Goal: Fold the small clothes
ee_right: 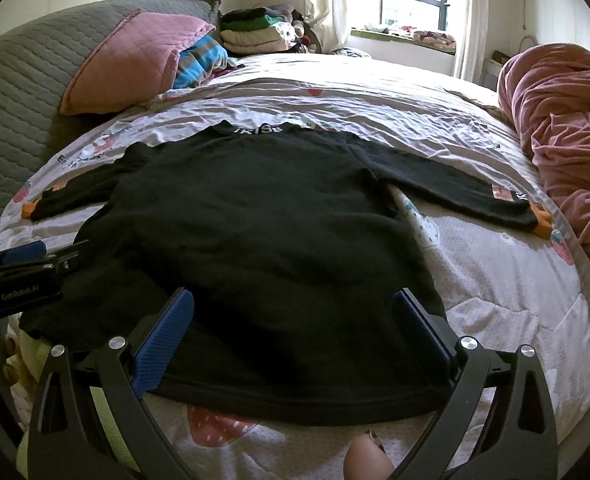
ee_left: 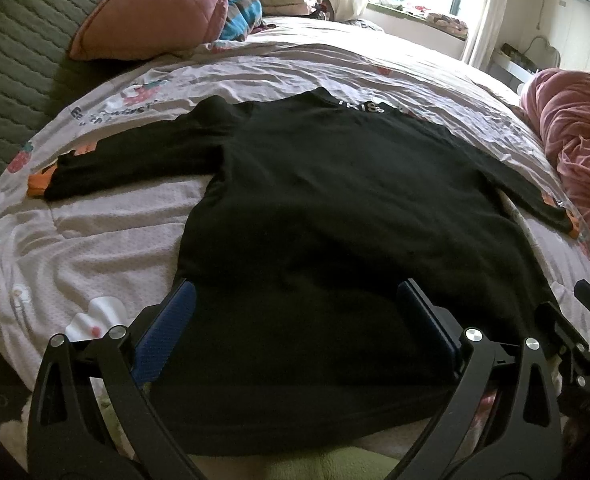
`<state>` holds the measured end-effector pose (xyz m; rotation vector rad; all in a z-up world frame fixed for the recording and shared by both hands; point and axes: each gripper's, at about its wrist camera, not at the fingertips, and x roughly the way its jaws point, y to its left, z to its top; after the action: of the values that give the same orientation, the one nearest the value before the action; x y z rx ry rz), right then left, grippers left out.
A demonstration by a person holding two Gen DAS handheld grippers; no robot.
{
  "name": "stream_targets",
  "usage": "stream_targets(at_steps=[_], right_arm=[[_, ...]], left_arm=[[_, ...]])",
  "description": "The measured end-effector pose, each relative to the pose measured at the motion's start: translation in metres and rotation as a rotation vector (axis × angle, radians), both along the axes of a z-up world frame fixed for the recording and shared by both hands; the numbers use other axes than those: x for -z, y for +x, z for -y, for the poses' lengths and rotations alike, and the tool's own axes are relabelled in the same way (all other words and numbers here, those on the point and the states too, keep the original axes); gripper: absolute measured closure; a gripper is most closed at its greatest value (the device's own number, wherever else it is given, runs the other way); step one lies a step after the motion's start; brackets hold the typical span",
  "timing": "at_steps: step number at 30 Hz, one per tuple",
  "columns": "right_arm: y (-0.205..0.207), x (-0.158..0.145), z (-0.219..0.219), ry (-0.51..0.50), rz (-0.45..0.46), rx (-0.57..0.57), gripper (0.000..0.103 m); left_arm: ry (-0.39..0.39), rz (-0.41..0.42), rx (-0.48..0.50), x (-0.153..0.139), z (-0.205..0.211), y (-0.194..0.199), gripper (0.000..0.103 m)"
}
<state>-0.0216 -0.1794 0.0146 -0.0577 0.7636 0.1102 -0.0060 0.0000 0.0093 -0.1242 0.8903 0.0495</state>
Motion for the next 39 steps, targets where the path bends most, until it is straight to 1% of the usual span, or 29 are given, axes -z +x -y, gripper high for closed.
stream_targets(at_steps=[7,39], right_arm=[[0.0002,-0.0007,-0.0007,-0.003,0.002,-0.002,0.004],[0.004,0.0016,-0.0085,-0.005,0.009,-0.019,0.004]], left_arm=[[0.002,0.008,0.0,-0.0049,-0.0038,0.0031,0.009],[0.016,0.012,-0.002,-0.0035,-0.0013,0.0007,0.009]])
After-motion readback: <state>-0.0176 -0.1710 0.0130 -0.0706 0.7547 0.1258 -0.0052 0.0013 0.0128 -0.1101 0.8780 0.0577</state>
